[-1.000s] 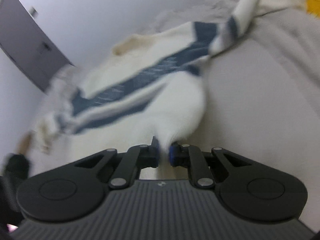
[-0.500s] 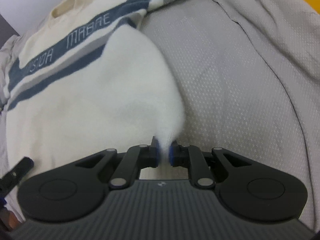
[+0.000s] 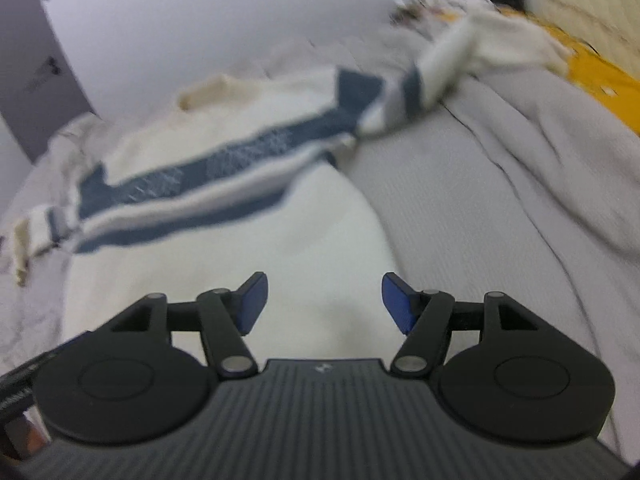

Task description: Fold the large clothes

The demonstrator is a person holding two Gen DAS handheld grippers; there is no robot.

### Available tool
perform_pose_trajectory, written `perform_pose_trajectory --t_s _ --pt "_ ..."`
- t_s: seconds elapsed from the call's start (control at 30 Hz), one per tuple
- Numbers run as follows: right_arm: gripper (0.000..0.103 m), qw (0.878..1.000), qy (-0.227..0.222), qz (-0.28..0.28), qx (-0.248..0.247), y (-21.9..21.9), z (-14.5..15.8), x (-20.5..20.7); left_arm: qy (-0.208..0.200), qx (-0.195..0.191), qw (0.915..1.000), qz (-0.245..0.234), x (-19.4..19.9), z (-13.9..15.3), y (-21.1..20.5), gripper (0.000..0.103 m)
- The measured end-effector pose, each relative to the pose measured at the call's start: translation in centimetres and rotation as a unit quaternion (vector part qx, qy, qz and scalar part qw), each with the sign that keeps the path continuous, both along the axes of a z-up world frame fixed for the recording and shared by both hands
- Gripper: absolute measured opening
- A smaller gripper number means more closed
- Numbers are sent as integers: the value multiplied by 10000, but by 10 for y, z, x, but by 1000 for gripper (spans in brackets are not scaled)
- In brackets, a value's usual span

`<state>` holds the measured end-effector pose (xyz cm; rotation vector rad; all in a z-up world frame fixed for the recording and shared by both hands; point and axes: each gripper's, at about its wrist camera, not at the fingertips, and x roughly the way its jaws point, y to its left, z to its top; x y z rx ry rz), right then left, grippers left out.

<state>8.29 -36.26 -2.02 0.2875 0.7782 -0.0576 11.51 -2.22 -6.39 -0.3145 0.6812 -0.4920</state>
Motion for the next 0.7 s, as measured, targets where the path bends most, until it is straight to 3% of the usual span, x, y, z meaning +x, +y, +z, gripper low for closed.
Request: perform_pose_trajectory --t_s 0.2,0.47,0.57,0.7 --pt "65 9978 -462 -88 469 -20 -5 30 -324 332 9988 158 -6 5 2 50" --pt "67 9835 -928 -902 1263 -111 -33 111 -42 347 9988 337 14 -11 5 50" --pt "82 9761 -1144 -1103 1482 -143 -44 147 95 303 9988 372 22 -17 7 50" --pt "82 9699 -1443 -1282 1484 -170 -54 196 265 313 9983 411 38 -27 5 50"
